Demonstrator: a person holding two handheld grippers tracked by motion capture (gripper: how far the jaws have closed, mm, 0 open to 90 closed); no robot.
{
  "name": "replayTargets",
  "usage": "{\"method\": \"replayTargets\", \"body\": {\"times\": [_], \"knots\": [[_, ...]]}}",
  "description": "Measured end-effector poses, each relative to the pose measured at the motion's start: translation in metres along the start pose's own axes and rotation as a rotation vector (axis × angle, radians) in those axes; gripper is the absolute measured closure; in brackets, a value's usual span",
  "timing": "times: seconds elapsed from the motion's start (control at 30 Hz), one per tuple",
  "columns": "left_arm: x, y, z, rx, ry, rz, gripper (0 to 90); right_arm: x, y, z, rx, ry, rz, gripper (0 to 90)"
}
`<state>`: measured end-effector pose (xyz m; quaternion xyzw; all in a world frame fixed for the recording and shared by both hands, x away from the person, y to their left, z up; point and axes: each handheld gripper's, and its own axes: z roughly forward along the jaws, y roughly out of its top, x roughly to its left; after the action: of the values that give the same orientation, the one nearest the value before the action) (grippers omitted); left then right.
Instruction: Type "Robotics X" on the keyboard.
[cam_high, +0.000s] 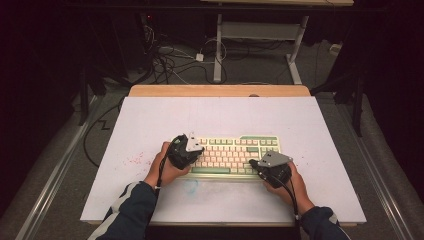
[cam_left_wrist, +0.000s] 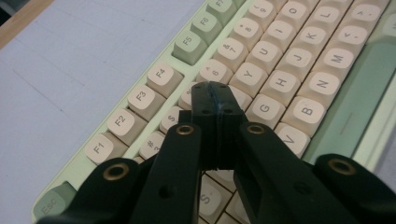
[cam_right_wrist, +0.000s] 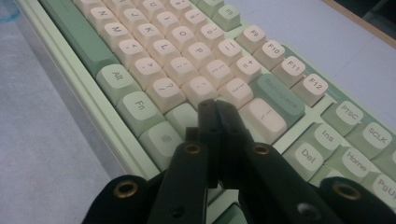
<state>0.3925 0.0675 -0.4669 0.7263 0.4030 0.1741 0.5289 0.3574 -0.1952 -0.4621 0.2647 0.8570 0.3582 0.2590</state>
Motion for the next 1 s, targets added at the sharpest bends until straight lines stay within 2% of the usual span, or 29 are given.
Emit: {"method": "replayTargets", "body": {"times": [0.77,1.0], "knots": [[0.0007,-0.0009,0.0041,0.001,-0.003,-0.003,86.5,-0.0001,0.0000,0.0000,0.000,0.002,0.001,90.0],[0.0005,-0.0030,0.0061,0.015,-0.005,0.000,86.9,-0.0003,0.0001,0.0001,0.002,0.002,-0.002,90.0]]}}
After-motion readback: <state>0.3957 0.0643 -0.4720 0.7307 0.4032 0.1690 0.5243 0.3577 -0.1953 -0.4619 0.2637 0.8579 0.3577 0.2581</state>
